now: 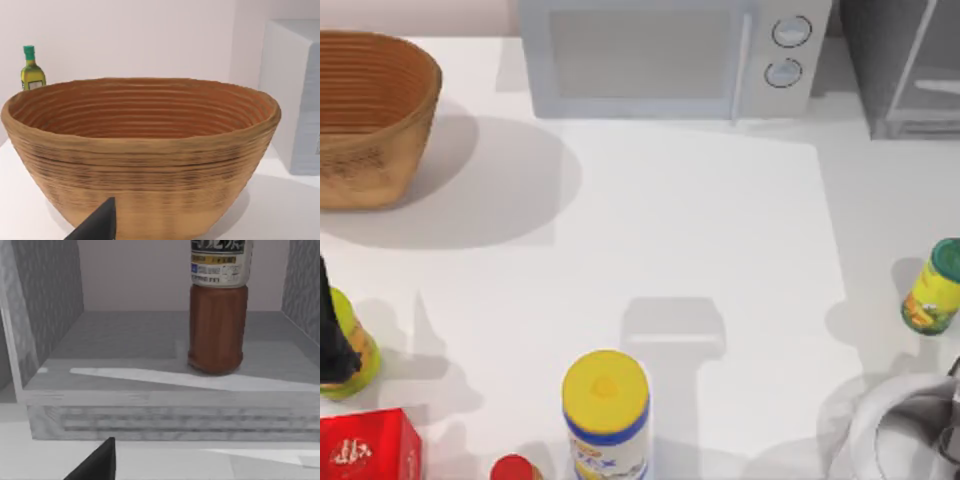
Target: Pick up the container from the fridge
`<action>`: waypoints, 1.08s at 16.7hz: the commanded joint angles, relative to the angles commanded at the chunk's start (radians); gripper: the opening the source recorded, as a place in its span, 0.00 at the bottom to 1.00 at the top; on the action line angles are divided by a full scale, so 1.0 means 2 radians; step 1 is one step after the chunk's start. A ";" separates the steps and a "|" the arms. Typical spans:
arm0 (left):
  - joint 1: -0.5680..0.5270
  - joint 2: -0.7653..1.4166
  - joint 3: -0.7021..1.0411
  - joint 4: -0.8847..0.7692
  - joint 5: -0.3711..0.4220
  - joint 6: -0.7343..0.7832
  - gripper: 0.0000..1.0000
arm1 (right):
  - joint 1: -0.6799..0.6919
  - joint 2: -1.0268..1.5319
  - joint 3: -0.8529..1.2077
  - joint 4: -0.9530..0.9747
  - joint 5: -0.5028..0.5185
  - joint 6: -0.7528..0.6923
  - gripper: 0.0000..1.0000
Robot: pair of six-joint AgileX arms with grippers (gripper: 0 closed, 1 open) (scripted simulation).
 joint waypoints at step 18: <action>0.000 0.000 0.000 0.000 0.000 0.000 1.00 | 0.109 0.169 0.437 -0.271 0.117 -0.007 1.00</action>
